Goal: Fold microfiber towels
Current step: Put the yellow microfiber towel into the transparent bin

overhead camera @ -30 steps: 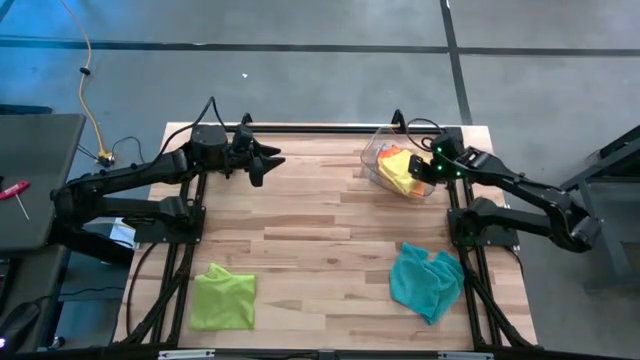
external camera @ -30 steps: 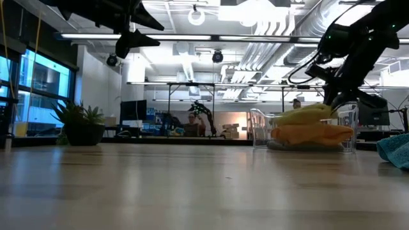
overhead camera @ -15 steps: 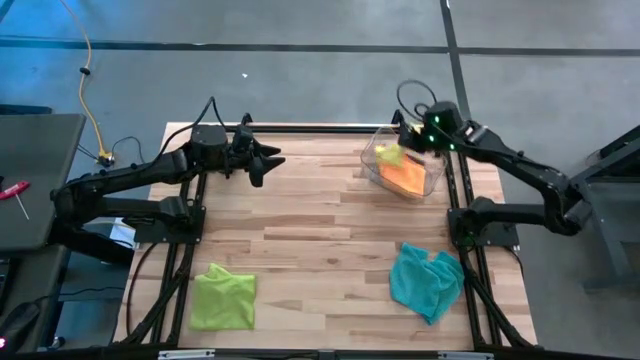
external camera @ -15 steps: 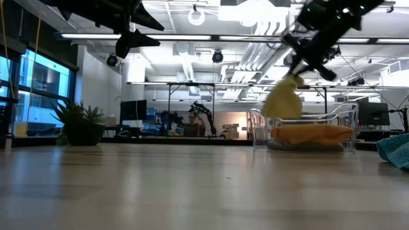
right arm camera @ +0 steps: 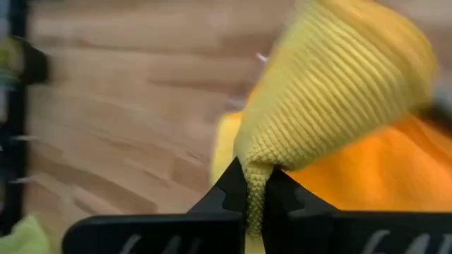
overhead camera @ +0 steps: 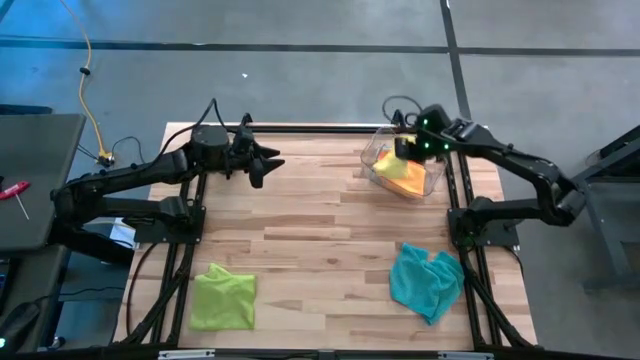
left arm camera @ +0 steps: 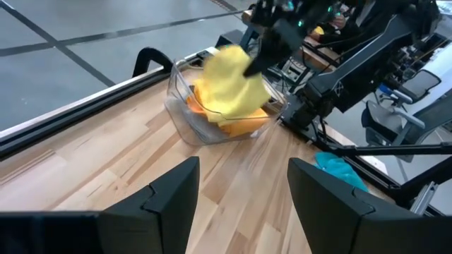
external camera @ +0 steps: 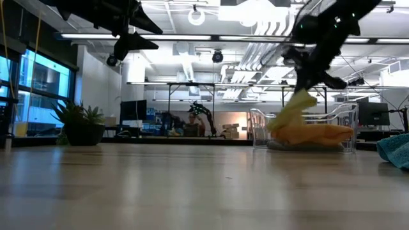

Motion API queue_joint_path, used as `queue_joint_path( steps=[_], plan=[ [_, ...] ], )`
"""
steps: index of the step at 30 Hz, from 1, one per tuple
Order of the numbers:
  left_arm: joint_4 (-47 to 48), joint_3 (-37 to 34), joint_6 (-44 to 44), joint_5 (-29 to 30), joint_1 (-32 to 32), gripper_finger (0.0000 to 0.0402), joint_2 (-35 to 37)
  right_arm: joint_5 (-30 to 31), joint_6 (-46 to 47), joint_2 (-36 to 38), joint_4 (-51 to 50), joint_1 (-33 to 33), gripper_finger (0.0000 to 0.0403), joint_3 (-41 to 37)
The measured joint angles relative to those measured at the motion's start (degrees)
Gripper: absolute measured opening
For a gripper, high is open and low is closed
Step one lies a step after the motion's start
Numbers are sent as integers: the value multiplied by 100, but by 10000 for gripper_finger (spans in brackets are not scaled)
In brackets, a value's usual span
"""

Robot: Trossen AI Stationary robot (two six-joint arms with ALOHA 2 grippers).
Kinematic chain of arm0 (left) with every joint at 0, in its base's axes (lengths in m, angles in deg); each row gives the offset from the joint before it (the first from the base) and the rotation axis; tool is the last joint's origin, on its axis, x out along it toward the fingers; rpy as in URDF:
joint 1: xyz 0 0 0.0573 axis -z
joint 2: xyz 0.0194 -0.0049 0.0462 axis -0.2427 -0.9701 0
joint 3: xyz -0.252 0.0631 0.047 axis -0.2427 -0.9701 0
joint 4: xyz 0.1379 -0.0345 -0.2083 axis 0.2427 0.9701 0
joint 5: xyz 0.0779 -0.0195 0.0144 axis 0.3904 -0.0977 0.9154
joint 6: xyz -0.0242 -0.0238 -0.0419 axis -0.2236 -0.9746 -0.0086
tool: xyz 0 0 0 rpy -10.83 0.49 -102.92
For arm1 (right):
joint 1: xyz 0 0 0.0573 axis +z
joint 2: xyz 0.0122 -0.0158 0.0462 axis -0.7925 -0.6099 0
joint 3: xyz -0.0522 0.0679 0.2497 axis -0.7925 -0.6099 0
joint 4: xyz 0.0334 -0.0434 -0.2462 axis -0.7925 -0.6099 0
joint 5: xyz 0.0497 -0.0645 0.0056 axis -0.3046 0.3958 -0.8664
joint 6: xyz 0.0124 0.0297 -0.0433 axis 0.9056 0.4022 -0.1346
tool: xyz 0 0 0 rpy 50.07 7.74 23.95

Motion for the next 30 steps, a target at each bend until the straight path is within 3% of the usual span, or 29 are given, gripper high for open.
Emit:
queue_joint_path(
  steps=[9,19,30],
  plan=[
    [11,0,42,0,-1,207,0,-98,496,9,412,-101,0,-1004],
    [9,0,46,0,-1,207,0,502,-85,6,-1239,-103,0,-510],
    [7,0,197,-1,-1,207,0,639,337,0,-1378,-103,8,-642]
  ],
)
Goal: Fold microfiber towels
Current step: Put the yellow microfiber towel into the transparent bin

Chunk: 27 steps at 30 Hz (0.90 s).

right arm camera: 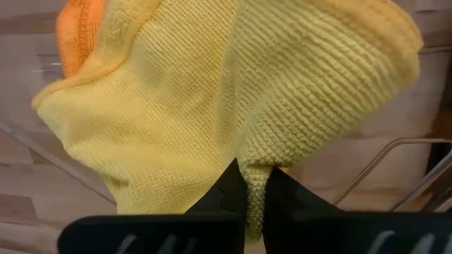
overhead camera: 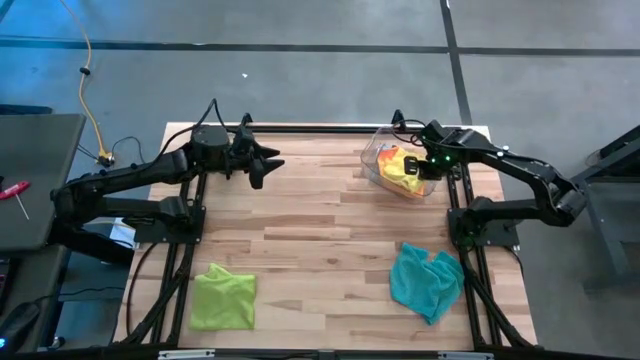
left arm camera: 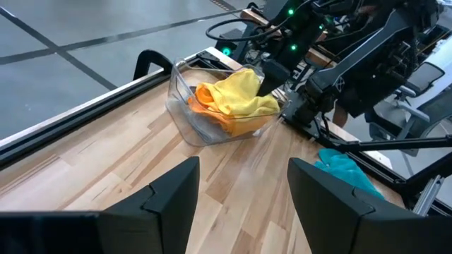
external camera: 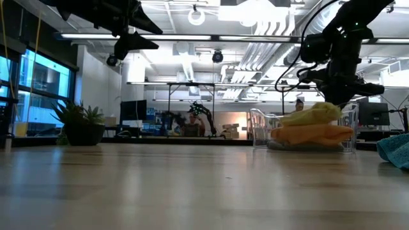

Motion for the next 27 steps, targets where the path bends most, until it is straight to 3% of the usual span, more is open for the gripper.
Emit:
queue_joint_path(
  steps=[5,10,18,23,27],
  plan=[
    [0,0,1,-1,0,207,0,2,7,0,0,0,35,0],
    [0,0,1,-2,0,207,0,61,-17,0,-97,2,103,49],
    [2,0,4,-3,0,207,0,1130,-631,12,-1343,2,212,1338],
    [4,0,127,-5,-1,207,0,1213,-702,15,-1295,28,223,1827],
    [16,0,120,-5,0,207,0,994,-639,15,-428,126,209,1525]
  ],
)
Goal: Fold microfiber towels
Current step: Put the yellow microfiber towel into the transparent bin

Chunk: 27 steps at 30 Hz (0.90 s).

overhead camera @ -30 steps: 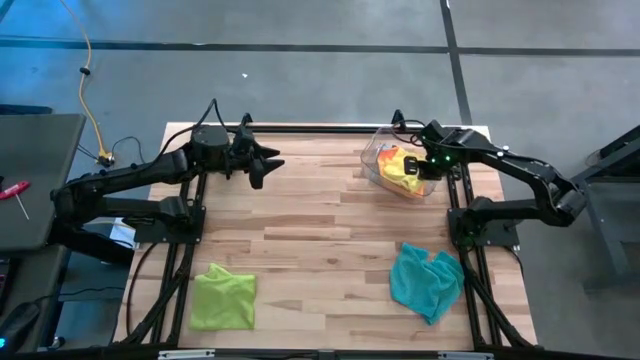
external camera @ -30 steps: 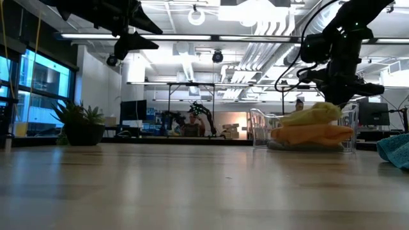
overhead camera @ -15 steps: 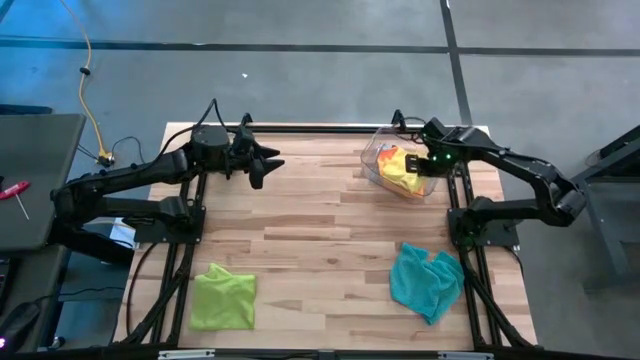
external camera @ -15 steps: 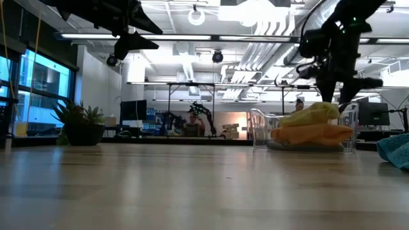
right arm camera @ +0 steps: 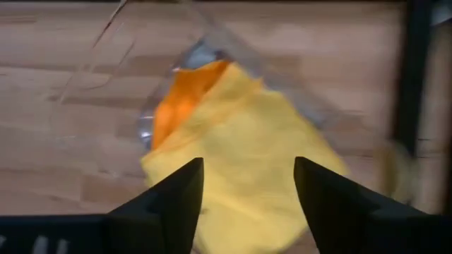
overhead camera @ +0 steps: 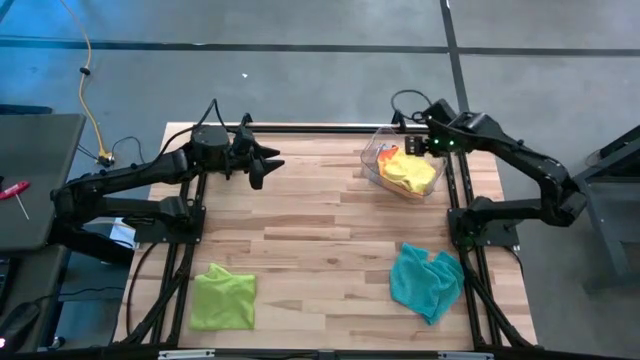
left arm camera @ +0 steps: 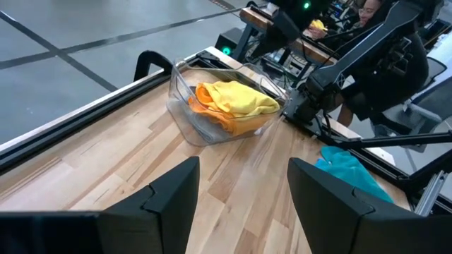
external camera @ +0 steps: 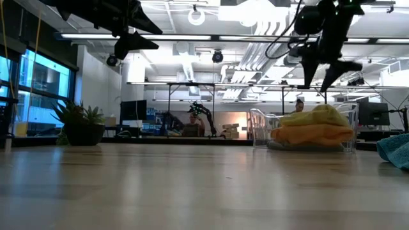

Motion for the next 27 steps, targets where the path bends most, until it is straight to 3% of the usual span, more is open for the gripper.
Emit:
queue_joint_path(
  steps=[4,10,12,16,22,27],
  plan=[
    [3,0,-13,0,1,207,0,-401,177,-8,837,137,170,-666],
    [3,0,-13,9,-3,207,0,-389,466,-12,1329,256,35,-1568],
    [3,0,-15,49,-3,207,0,-394,515,-12,1674,225,11,-1778],
    [3,0,-20,93,-3,207,0,-445,779,-30,2236,226,30,-2044],
    [3,0,-34,101,-3,207,-13,-374,748,-374,2498,228,3,-2081],
    [3,0,-35,111,-3,207,-28,-271,708,-809,2814,226,10,-1913]
  ],
)
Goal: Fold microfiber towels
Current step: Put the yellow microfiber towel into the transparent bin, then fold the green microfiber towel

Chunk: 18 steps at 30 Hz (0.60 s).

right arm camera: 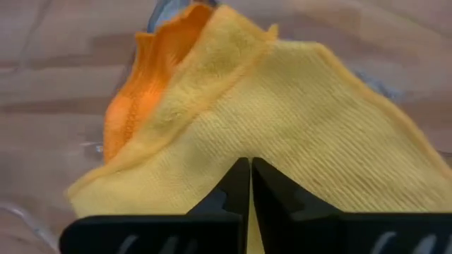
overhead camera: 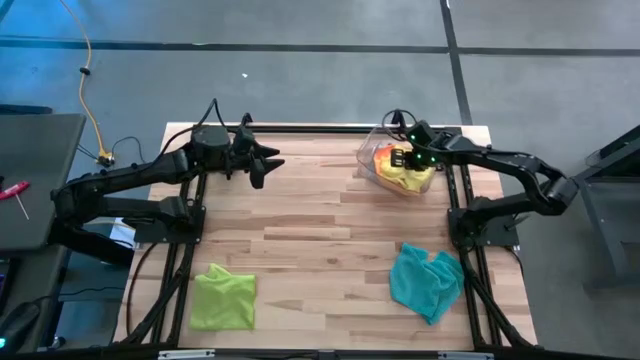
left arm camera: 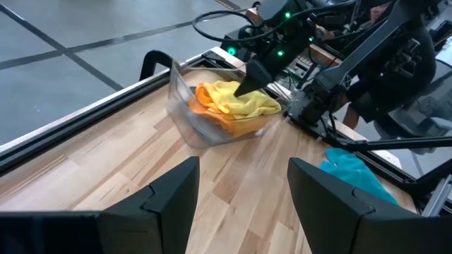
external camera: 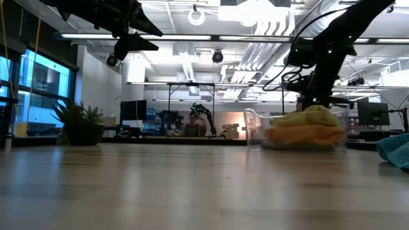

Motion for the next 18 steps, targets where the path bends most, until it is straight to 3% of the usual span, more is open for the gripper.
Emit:
queue_joint_path(
  steps=[5,18],
  plan=[
    [0,0,3,0,0,207,0,-257,-342,-185,163,2,2,312],
    [2,0,17,0,-4,207,0,-107,-860,389,-554,-53,17,1381]
  ],
)
